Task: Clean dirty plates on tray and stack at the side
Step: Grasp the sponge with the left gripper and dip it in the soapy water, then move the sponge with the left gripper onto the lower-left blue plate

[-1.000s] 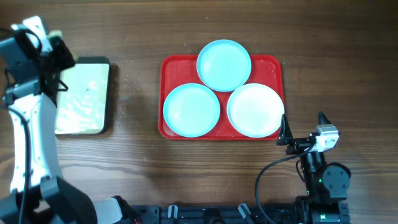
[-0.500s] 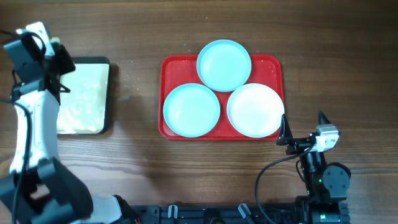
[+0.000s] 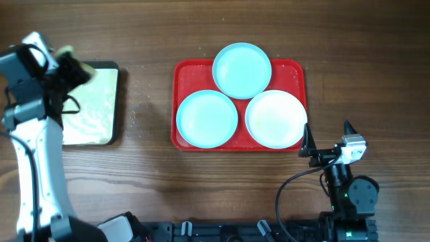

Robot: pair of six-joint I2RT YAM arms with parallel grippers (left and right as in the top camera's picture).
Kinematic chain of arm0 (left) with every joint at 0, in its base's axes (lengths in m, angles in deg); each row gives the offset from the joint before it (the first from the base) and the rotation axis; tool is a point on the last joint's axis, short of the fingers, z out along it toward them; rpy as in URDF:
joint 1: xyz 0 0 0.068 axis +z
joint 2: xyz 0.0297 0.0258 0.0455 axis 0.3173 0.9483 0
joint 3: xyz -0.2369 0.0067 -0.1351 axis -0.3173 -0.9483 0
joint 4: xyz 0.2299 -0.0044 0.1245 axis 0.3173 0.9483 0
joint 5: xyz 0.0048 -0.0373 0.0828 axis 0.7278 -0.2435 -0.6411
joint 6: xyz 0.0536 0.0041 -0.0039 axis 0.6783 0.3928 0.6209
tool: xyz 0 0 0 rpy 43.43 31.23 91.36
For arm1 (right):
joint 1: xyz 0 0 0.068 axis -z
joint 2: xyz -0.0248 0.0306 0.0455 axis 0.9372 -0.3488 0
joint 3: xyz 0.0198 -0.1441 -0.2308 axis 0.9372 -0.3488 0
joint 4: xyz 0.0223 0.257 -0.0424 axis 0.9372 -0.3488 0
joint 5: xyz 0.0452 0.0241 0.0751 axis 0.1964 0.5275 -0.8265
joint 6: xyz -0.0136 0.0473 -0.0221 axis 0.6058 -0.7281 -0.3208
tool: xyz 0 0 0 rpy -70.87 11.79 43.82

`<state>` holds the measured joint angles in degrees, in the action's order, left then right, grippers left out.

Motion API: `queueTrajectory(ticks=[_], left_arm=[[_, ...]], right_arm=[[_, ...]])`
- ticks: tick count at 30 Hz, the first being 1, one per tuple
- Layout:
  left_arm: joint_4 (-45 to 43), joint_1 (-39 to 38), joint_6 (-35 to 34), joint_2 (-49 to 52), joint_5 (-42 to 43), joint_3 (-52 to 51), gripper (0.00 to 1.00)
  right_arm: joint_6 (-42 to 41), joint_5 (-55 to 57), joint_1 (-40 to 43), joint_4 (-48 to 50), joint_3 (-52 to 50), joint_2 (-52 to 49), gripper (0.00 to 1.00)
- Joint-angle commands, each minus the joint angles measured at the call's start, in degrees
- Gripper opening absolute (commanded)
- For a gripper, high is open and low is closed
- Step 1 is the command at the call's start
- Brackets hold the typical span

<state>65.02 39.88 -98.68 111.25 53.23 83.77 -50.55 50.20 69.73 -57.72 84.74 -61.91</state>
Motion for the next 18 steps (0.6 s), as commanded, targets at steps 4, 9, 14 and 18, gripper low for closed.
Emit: queueTrajectory(ticks=[4, 9, 14, 18], left_arm=[[8.66, -22.47, -9.94, 3.06, 13.94, -0.33, 0.04], [11.82, -40.85, -12.87, 12.09, -1.68, -0.33, 0.04], [9.70, -47.08, -14.71, 24.24, -3.85, -0.33, 0.04], [8.66, -47.69, -14.69, 28.26, -3.87, -0.33, 0.18]], right_arm=[[0.59, 0.20, -0.28, 0.20, -0.07, 0.31, 1.00], [0.59, 0.20, -0.28, 0.20, -0.07, 0.31, 1.00], [0.59, 0.20, -0.28, 0.20, -0.07, 0.31, 1.00], [0.59, 0.20, -0.28, 0.20, -0.07, 0.31, 1.00]])
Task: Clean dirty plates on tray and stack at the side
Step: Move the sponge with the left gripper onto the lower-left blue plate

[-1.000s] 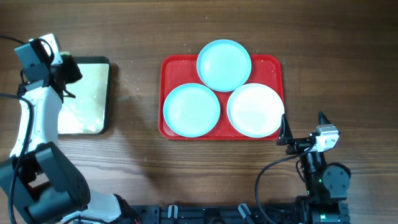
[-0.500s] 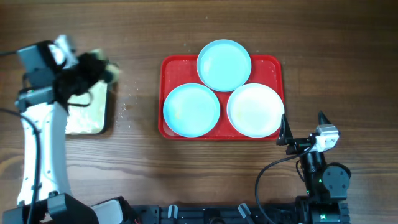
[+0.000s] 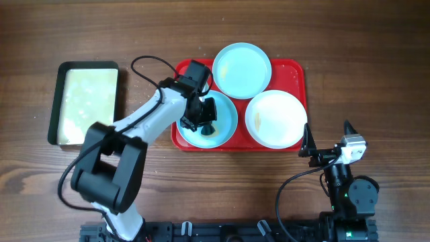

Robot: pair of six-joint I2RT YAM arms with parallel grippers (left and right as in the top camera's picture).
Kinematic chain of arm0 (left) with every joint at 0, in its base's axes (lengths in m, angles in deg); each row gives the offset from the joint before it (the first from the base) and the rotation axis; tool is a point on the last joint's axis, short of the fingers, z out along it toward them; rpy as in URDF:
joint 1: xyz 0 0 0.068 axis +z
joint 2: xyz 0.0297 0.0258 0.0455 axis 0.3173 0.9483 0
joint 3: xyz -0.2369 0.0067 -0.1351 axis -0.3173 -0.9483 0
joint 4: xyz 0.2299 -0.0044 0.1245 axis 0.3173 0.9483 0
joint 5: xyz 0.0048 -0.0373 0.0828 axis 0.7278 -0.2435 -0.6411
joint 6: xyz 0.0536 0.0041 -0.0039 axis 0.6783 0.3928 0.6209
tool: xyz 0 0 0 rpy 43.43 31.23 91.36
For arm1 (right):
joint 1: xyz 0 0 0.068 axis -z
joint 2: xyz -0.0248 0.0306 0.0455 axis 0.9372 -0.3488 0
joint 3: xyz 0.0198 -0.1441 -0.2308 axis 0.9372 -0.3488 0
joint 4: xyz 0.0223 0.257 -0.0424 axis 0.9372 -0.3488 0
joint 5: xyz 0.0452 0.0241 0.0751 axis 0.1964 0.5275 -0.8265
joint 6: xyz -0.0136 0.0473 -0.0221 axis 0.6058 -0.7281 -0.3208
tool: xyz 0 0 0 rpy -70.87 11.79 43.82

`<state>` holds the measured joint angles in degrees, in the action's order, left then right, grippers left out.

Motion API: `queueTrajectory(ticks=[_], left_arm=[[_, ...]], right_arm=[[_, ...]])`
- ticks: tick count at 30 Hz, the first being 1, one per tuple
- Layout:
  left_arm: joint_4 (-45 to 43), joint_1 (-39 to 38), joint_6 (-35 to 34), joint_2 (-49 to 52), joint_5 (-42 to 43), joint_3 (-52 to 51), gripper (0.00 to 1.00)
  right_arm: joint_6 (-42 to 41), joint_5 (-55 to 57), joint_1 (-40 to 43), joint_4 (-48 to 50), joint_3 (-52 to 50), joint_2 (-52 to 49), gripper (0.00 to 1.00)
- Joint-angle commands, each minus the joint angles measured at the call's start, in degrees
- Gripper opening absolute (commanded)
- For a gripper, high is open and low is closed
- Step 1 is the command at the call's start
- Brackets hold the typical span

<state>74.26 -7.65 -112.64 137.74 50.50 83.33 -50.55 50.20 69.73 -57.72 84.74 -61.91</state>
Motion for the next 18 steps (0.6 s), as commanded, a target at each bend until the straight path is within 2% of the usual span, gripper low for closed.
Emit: queueTrajectory(ticks=[1, 3, 4, 6, 8, 10, 11, 12, 14, 16, 17, 18], left_arm=[[-0.87, -0.11, -0.70, 1.90, -1.14, 0.11, 0.48], [-2.27, 0.02, -0.68, 1.88, -1.09, 0.26, 0.52], [-2.23, 0.28, -0.68, 1.77, -1.07, 0.76, 0.53], [0.79, 2.27, -0.70, -0.02, 0.02, 4.42, 0.54], [3.65, 5.53, -0.66, -4.22, 3.15, 8.22, 0.53], [4.13, 9.14, -0.22, -9.51, 4.31, 9.05, 0.53], [4.59, 11.17, -0.24, -12.07, 4.33, 9.05, 0.54], [5.33, 13.22, -0.24, -14.34, 4.31, 9.05, 0.59], [7.19, 17.20, -0.24, -17.75, 4.24, 9.05, 0.66], [9.16, 20.81, -0.24, -19.10, 4.09, 9.05, 0.85], [10.43, 22.97, -0.24, -19.08, 4.09, 9.01, 0.96], [11.47, 24.17, -0.24, -18.99, 4.09, 9.01, 1.00]], right_arm=[[0.61, 0.20, -0.28, 0.20, -0.07, 0.31, 0.99], [0.87, 0.63, -0.28, 1.53, -0.07, 0.31, 1.00], [-1.51, -1.49, -0.28, 3.76, -0.07, 0.31, 1.00], [-14.34, -11.80, -0.28, 5.09, -0.07, 0.31, 1.00], [-26.97, -17.03, -0.28, 12.96, -0.04, 0.31, 1.00], [-28.87, -19.63, -0.28, 22.56, 1.44, 0.09, 1.00], [-28.39, -20.46, -0.28, 21.05, 4.42, -0.85, 1.00], [-26.29, -21.70, -0.28, 16.87, 8.50, -3.02, 1.00], [-18.10, -25.31, -0.28, 0.94, 20.59, -12.07, 1.00], [-8.55, -26.38, -0.28, -20.24, 37.48, -28.59, 1.00], [-4.42, -26.51, -0.28, -35.89, 51.47, -43.10, 1.00], [-4.35, -28.00, -0.28, -41.72, 58.12, -50.27, 1.00]])
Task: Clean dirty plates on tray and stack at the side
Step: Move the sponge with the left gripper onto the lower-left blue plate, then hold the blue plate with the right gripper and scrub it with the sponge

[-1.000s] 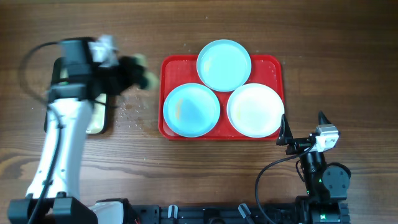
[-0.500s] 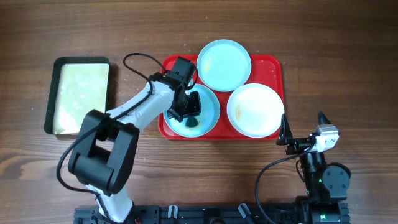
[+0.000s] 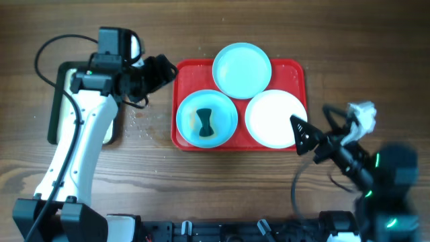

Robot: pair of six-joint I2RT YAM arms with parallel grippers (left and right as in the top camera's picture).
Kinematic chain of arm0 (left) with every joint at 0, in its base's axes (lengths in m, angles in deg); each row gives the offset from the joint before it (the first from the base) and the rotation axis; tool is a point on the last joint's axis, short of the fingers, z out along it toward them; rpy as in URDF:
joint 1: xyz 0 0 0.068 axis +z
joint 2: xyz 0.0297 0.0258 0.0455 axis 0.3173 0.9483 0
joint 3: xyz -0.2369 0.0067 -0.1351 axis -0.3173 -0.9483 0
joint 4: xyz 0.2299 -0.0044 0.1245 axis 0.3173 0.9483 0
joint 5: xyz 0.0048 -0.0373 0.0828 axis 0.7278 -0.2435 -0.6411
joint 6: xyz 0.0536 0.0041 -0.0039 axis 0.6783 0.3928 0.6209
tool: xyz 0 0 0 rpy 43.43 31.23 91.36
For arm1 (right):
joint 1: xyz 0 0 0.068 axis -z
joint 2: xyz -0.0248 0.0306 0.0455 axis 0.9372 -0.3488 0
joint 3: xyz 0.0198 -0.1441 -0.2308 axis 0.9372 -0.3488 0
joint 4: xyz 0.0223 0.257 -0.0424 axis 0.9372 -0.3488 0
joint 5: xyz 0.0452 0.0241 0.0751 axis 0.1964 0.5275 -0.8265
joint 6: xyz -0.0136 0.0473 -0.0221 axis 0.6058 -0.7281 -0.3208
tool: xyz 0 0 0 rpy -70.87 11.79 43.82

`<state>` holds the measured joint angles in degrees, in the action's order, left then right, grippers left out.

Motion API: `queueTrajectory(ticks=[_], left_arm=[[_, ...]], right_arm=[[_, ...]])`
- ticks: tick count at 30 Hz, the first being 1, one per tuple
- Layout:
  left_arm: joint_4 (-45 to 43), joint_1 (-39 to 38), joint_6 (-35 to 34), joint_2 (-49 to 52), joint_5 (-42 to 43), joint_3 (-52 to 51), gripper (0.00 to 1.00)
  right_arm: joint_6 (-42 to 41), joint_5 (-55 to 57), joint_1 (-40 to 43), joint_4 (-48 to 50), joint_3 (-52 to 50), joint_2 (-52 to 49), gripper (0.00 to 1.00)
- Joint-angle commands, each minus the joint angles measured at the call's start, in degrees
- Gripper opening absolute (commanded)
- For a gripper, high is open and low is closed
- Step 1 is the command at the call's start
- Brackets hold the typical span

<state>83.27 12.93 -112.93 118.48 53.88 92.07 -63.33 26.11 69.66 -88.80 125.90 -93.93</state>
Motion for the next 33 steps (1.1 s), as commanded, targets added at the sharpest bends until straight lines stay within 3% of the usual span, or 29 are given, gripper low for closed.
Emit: queueTrajectory(ticks=[1, 3, 4, 5, 6, 7, 9, 13, 19, 22, 29, 33], left_arm=[[3.39, 4.39, 0.04, 0.26, 0.70, 0.26, 1.00], [4.57, 5.16, 0.09, 0.26, 0.66, 0.26, 1.00], [4.87, 5.16, 0.42, 0.26, 0.61, 0.26, 1.00], [5.31, 5.14, 0.44, 0.26, 0.55, 0.26, 1.00], [5.84, 5.14, 0.44, 0.26, 0.52, 0.26, 1.00], [6.03, 5.07, 0.44, 0.26, 0.50, 0.15, 1.00], [6.43, 5.05, 0.46, 0.26, 0.52, -0.02, 1.00], [8.11, 4.61, 3.54, 0.37, 0.68, -0.07, 0.97], [9.40, 0.35, 5.22, 0.39, 0.50, -0.07, 0.97], [9.14, -2.08, 5.20, 0.39, -1.51, -0.07, 0.98], [9.20, -4.68, 5.20, 3.28, -2.12, -0.17, 0.97], [9.40, -4.68, 5.22, 5.20, -2.12, -0.17, 0.97]], right_arm=[[8.35, -8.13, -0.22, -13.38, 21.75, -24.06, 1.00], [5.11, -24.24, -0.22, -14.58, 28.11, -35.19, 1.00], [5.11, -30.56, -0.24, -10.97, 28.33, -40.00, 0.94], [4.85, -34.77, -0.76, -7.87, 28.33, -44.26, 0.79], [4.09, -33.44, -2.64, -6.64, 28.35, -48.26, 0.64], [3.67, -24.68, -5.92, -7.15, 28.35, -51.71, 0.48], [-0.39, -2.29, -13.55, -7.82, 28.35, -56.92, 0.29], [-7.63, 17.09, -26.10, -3.15, 28.35, -67.52, 0.26], [-7.43, 17.55, -28.13, 1.81, 28.35, -78.07, 0.35], [-5.49, 17.33, -28.13, 2.40, 28.74, -77.88, 0.38], [-1.79, 15.41, -28.13, -3.19, 37.05, -77.75, 0.44], [1.73, 23.61, -26.82, -7.58, 39.36, -78.31, 0.44]])
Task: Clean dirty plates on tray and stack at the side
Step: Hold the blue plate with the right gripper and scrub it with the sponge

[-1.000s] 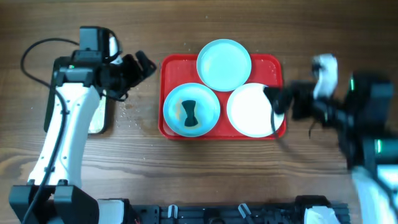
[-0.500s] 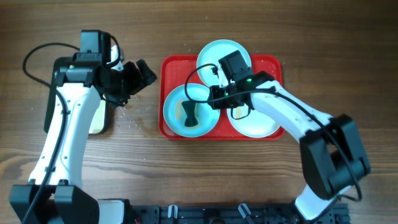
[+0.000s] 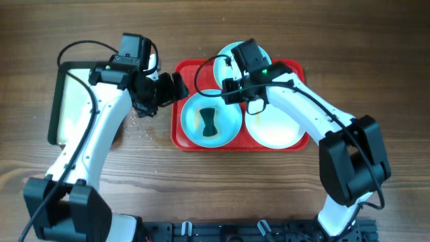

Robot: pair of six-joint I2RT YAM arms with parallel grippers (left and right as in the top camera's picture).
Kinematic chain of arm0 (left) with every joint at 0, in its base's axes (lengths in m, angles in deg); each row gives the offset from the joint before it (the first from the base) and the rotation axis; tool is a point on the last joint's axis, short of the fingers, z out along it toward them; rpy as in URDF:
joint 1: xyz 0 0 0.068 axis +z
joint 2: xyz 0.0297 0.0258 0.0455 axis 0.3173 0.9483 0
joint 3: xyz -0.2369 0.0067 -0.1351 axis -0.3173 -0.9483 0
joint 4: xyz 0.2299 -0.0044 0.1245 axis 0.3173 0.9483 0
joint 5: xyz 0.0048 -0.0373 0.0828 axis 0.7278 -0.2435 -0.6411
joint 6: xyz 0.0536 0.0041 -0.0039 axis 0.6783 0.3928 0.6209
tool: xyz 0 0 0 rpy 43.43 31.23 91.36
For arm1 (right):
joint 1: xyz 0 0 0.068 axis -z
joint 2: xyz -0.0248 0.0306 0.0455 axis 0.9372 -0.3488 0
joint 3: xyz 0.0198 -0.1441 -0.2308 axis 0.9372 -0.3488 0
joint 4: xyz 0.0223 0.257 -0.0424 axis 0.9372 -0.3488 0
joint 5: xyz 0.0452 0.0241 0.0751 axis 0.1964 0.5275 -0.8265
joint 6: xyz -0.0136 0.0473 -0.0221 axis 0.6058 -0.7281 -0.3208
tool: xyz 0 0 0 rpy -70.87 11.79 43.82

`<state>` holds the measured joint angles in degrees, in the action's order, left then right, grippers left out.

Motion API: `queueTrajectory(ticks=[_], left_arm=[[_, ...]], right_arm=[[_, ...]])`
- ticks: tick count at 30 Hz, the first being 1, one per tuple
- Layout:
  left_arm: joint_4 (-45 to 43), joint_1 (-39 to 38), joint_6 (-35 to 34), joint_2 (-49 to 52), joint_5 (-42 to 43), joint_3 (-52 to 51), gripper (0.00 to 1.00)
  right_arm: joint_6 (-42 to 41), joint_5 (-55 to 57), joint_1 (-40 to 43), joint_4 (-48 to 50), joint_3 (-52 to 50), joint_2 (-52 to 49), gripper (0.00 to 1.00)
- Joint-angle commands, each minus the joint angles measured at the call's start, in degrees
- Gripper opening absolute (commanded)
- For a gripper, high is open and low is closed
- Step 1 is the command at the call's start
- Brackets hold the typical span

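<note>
On the red tray (image 3: 295,74) are three plates. The front-left light-blue plate (image 3: 228,126) has a dark green sponge (image 3: 209,122) lying in its middle. A white plate (image 3: 275,128) sits at the front right. A second light-blue plate (image 3: 224,60) at the back is partly hidden by my right arm. My right gripper (image 3: 232,91) is at the far rim of the front-left plate, and its jaws are hard to make out. Just off the tray's left edge, my left gripper (image 3: 172,89) is open and holds nothing.
A black basin (image 3: 67,107) of pale soapy water stands at the left, under my left arm. Small crumbs or droplets dot the wood between the basin and the tray. My right arm stretches across the white plate from the front right.
My right arm has gone from the front right corner of the tray to the far rim of the sponge plate. My left gripper has shifted a little nearer the tray. The sponge lies as before.
At first my left gripper was over the basin at the far left and my right arm was parked at the front right. Then my left gripper was down on the front-left blue plate. After that the sponge lay there alone with my left gripper beside the tray. Now my right gripper is at that plate.
</note>
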<state>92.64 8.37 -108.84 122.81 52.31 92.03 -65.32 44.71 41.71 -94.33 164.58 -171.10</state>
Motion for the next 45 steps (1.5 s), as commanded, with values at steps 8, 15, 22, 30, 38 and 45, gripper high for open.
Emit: queueTrajectory(ticks=[8, 15, 22, 30, 38, 45], left_arm=[[0.04, -0.11, 1.20, 0.90, -1.01, -0.13, 0.98], [1.81, -0.31, 2.23, 0.90, -0.68, -1.14, 0.66], [-11.74, -5.16, 1.25, 0.92, 6.82, -13.16, 0.58], [-22.18, -8.63, 0.76, 7.50, 6.40, -15.41, 0.51], [-21.51, -10.75, 2.23, 9.25, 4.94, -15.41, 0.60], [-22.21, -10.75, 2.23, 9.25, 0.28, -15.43, 0.58]], right_arm=[[3.54, 3.02, 1.22, -2.89, -0.46, -6.84, 0.33], [3.32, 1.86, 1.22, -3.32, -0.46, -8.41, 0.05], [3.26, -2.91, 1.18, -3.30, -0.46, -8.79, 0.05], [11.23, -7.48, 1.07, -3.48, -0.44, -8.79, 0.05], [4.98, -7.52, 0.87, -8.31, -0.20, -8.76, 0.46], [2.84, -7.52, -1.62, -6.71, -0.83, -8.81, 0.20]])
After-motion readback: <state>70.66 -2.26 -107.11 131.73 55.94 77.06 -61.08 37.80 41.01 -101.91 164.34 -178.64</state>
